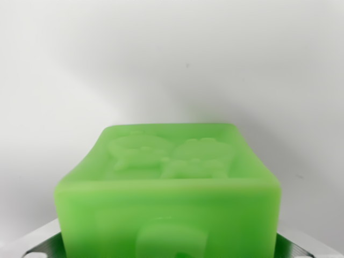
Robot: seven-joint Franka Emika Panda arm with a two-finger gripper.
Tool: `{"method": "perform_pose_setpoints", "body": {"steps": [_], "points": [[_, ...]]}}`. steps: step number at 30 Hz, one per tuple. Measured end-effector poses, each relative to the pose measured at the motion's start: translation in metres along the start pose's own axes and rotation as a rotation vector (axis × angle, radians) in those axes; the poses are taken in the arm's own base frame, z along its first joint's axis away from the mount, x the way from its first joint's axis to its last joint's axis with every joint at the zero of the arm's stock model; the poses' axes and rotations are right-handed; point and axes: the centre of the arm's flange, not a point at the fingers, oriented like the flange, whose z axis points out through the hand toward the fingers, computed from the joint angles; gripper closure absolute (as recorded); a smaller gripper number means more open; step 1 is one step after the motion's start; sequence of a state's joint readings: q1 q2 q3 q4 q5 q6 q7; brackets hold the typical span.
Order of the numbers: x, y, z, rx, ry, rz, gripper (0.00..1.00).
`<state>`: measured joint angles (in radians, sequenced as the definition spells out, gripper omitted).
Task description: Stack cube
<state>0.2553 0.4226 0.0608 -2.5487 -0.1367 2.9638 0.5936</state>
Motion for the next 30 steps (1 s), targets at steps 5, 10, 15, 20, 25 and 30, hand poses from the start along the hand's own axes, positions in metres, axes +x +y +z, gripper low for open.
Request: {"method": "perform_pose_setpoints", "body": {"steps": [5,10,15,20,25,30], "points": [[0.000,0.000,-0.004,0.000,0.002,0.000,1.00],[0.000,0.000,-0.011,0.000,0.003,-0.001,1.00],[0.000,0.000,-0.018,0.000,0.003,-0.001,1.00],[0.001,0.000,-0.027,0.000,0.004,-0.001,1.00],[0.001,0.000,-0.039,0.000,0.004,0.000,1.00],[0.001,0.000,-0.050,0.000,0.005,0.000,1.00]]}}
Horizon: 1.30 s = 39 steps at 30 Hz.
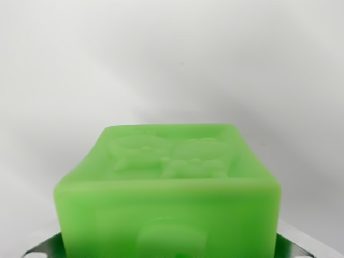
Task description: Stack cube
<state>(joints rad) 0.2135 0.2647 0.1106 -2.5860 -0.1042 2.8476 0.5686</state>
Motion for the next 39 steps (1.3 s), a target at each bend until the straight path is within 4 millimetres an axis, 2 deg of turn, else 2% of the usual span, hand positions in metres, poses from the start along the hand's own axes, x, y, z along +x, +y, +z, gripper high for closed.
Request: {"method": "perform_pose_setpoints", "body": {"steps": [28,39], "points": [[0.001,0.001,-0.078,0.002,0.008,0.004,1.00],[0.005,0.021,-0.077,-0.001,0.000,0.086,1.00]]}}
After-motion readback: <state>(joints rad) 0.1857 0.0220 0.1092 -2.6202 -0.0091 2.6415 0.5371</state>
